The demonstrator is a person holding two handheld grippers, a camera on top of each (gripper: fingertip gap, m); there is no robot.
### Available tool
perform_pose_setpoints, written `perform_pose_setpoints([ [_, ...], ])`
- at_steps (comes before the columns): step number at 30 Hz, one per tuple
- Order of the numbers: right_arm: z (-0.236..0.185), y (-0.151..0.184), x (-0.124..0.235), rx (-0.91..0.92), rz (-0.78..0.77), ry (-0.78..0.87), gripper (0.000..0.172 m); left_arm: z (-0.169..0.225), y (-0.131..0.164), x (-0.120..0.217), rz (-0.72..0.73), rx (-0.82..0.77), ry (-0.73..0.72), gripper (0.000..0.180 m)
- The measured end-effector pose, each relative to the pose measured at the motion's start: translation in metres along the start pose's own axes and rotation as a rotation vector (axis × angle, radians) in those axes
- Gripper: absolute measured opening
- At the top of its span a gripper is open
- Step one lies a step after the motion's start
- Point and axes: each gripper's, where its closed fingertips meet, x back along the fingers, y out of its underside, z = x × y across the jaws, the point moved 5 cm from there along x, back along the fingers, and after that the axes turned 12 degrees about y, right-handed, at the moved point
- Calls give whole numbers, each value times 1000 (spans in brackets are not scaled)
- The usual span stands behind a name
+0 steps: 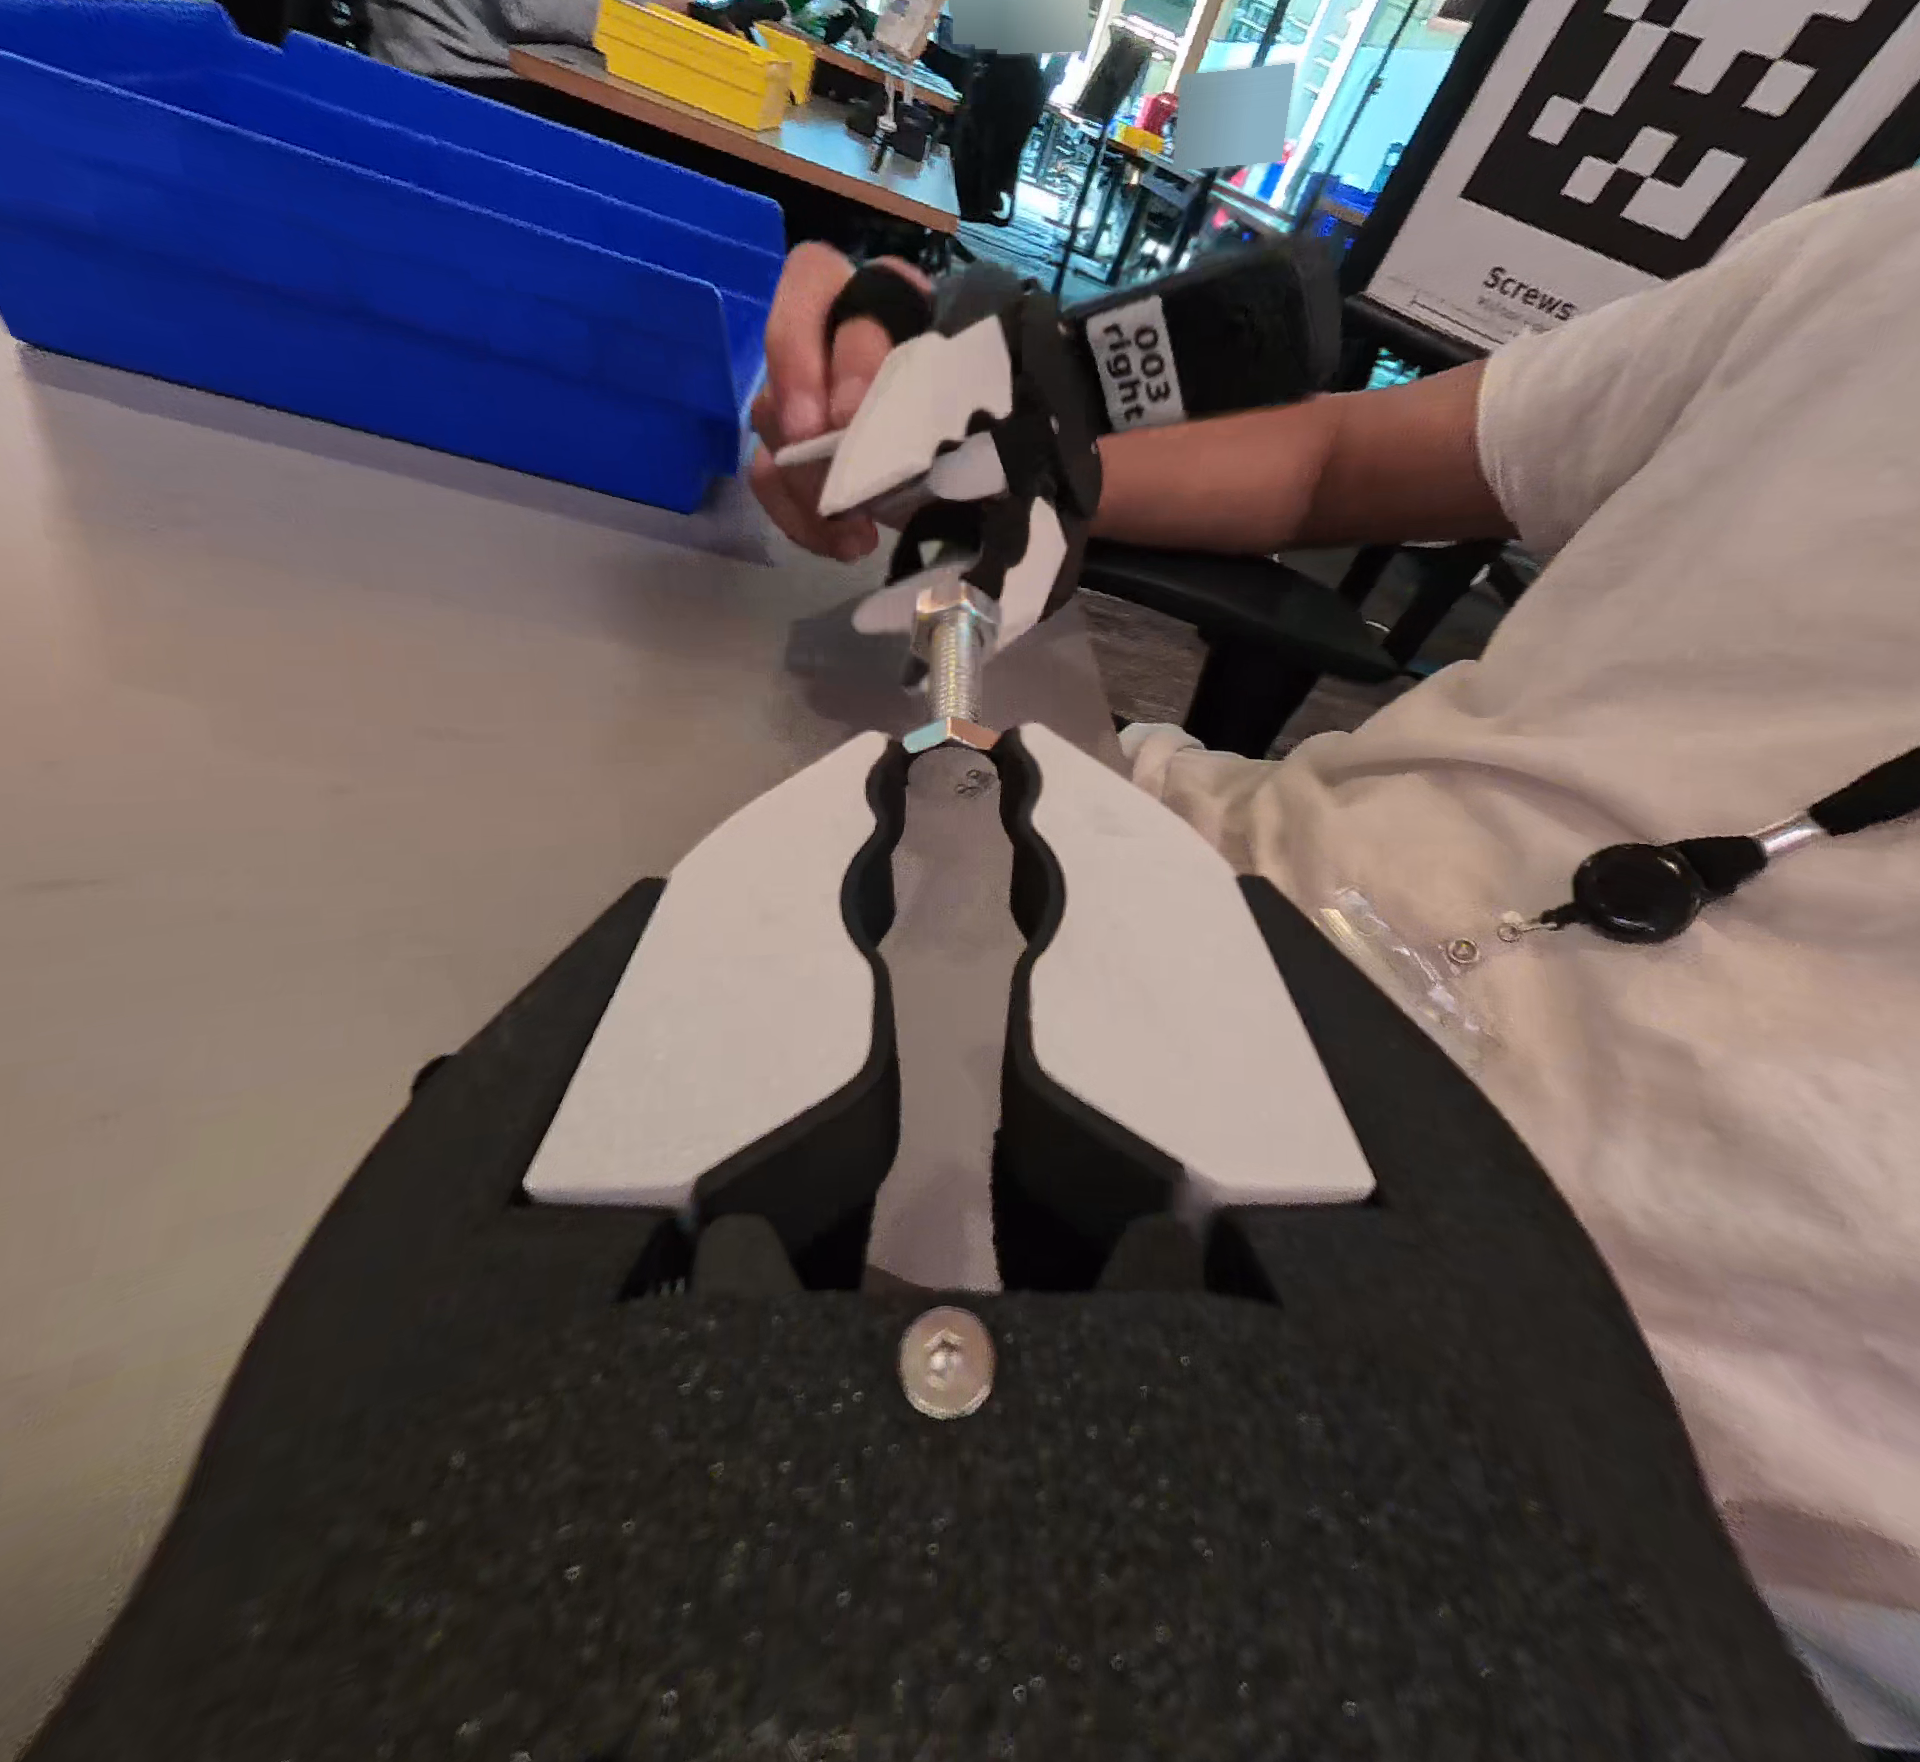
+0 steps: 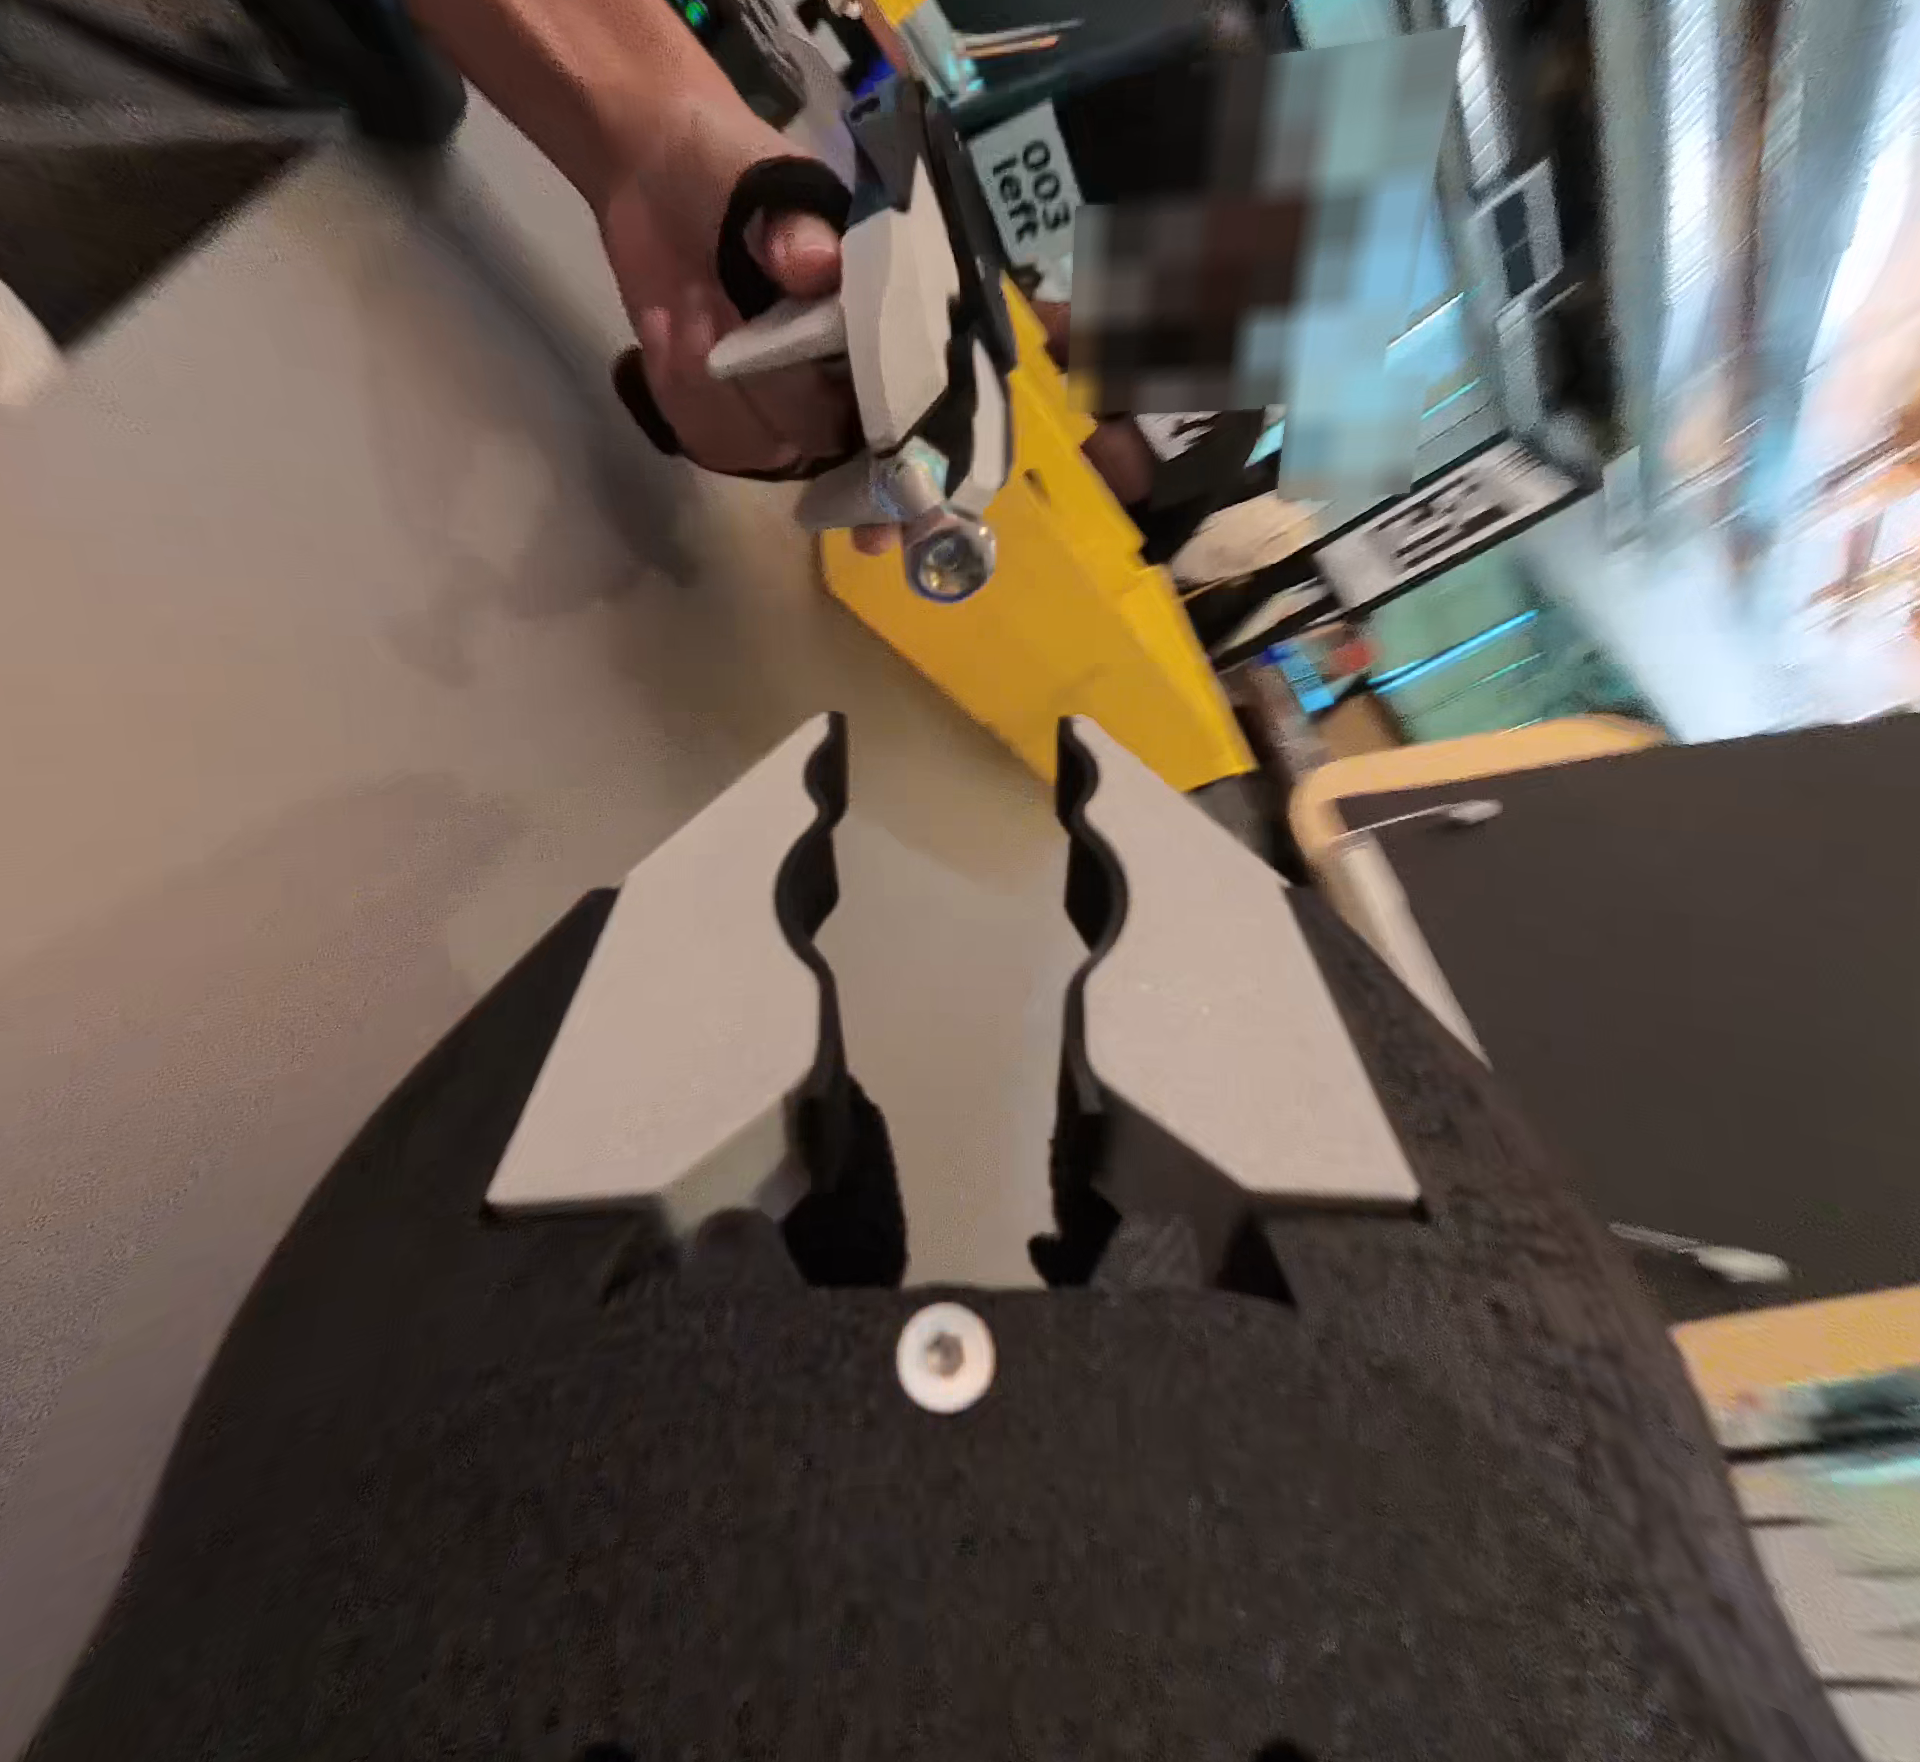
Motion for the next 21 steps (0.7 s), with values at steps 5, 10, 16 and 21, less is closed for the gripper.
perform_pose_setpoints([
  [5, -10, -15, 4, 381, 98, 129, 24, 5, 4, -11, -26, 45, 63, 17],
  [10, -24, -27, 4, 421, 111, 87, 24, 6, 8, -17, -53, 53, 77, 17],
  [16, -21, -28, 4, 459, 108, 94, 19, 7, 7, -19, -47, 65, 96, 17],
  [21, -20, -24, 2, 349, 40, 47, 19, 3, 9, -19, -61, 59, 73, 17],
])
